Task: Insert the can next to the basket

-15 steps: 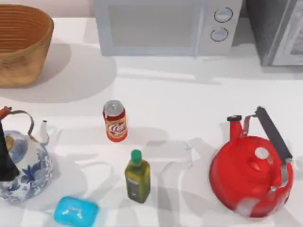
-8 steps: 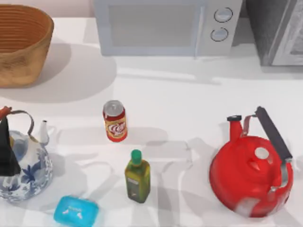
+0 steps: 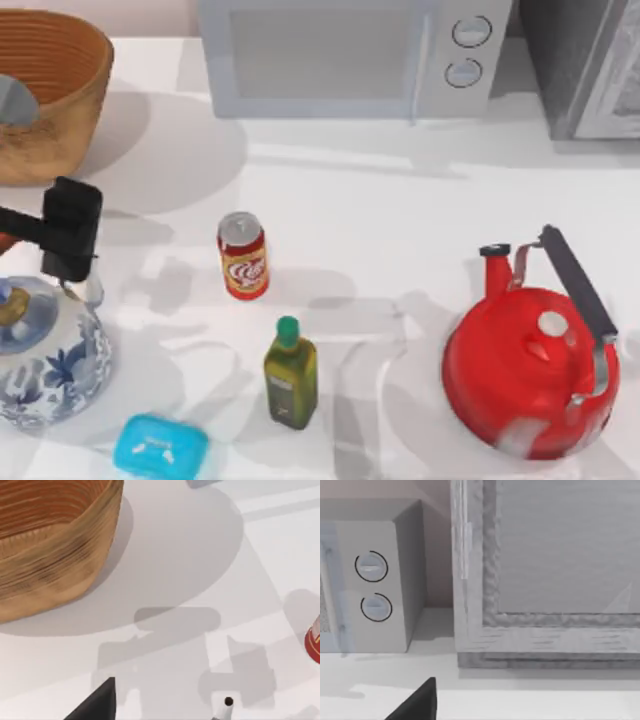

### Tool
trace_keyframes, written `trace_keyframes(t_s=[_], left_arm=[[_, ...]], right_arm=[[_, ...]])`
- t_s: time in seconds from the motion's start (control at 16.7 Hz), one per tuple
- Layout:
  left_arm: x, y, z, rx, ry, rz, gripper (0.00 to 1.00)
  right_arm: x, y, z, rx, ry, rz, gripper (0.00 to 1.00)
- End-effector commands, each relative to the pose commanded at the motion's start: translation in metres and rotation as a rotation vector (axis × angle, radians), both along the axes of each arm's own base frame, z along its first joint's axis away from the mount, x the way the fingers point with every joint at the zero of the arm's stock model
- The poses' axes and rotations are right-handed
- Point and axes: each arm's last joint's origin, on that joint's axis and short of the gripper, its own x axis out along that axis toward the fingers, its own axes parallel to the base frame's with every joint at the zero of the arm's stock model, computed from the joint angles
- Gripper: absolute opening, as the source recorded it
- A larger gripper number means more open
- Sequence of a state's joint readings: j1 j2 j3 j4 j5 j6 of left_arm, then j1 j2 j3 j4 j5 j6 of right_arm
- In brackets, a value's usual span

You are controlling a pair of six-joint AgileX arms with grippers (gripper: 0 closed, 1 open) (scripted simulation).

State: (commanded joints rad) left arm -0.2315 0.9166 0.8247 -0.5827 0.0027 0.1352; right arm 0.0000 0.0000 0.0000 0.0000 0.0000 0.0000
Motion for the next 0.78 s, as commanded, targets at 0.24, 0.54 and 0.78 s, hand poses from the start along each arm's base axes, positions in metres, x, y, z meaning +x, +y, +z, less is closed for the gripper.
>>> trace_keyframes(t_s=[0.24,0.54,0.78], left_arm=[[0.077,-0.045,-0.001,0.144,0.354,-0.143,1.0],[0.144,-0.107,-0.035,0.3,0.663,-0.302,1.0],[0.171,-0.144,-0.056,0.373,0.775,-0.384,1.0]], right_arm=[[0.0,0.0,0.0,0.0,0.0,0.0,1.0],[0.0,0.0,0.0,0.0,0.0,0.0,1.0],[0.0,0.0,0.0,0.0,0.0,0.0,1.0]])
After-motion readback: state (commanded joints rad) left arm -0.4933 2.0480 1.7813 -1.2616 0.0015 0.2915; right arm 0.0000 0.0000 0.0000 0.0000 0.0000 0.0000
